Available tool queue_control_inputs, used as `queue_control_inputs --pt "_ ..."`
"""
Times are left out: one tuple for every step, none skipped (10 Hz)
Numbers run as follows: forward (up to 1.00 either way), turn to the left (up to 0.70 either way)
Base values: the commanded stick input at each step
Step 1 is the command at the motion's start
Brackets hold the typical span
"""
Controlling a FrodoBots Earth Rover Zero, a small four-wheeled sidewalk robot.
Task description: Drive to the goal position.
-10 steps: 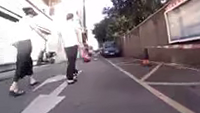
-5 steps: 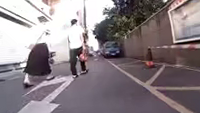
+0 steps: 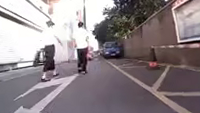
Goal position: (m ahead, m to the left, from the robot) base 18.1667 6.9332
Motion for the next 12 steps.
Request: queue_control_inputs --pt "0.45 0.00" --pt "0.45 0.00" --pt "0.45 0.00" --pt "0.45 0.00" --pt "0.45 0.00" --pt "0.45 0.00" --pt "0.45 0.00" --pt "0.45 0.00" --pt "0.45 0.00" --pt "0.45 0.00" --pt "0.45 0.00" --pt "0.45 0.00"
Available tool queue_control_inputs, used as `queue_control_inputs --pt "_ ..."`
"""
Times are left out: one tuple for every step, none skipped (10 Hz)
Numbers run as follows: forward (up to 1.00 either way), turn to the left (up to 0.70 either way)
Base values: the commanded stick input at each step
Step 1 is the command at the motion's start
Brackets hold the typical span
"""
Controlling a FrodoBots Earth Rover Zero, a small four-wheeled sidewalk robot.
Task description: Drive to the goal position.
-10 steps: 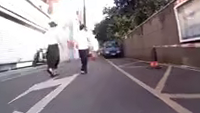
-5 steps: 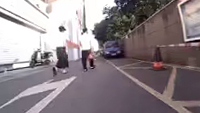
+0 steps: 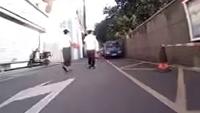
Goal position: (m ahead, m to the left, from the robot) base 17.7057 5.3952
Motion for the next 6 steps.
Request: queue_control_inputs --pt "0.45 0.00" --pt "0.45 0.00" --pt "0.45 0.00" --pt "0.45 0.00" --pt "0.45 0.00" --pt "0.45 0.00"
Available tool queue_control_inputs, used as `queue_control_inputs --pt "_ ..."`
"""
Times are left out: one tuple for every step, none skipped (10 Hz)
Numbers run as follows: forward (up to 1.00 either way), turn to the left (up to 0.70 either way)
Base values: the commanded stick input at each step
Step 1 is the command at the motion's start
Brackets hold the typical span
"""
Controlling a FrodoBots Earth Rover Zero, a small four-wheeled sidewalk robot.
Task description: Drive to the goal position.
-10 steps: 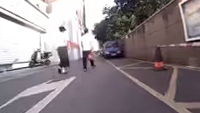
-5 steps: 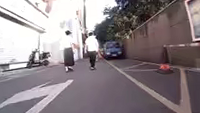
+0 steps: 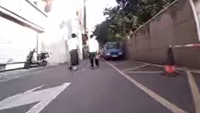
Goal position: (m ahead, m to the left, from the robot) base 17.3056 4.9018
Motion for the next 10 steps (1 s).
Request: queue_control_inputs --pt "0.45 0.00" --pt "0.45 0.00" --pt "0.45 0.00" --pt "0.45 0.00" --pt "0.45 0.00" --pt "0.45 0.00" --pt "0.45 0.00" --pt "0.45 0.00" --pt "0.45 0.00" --pt "0.45 0.00"
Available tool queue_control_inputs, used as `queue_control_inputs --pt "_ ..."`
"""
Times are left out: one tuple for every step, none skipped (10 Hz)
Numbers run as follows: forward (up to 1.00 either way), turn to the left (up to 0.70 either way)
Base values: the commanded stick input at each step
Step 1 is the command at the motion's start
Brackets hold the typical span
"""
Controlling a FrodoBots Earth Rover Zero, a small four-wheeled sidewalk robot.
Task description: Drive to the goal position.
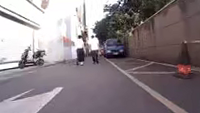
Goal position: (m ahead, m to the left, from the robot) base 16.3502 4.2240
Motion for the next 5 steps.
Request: queue_control_inputs --pt "0.45 0.00" --pt "0.45 0.00" --pt "0.45 0.00" --pt "0.45 0.00" --pt "0.45 0.00"
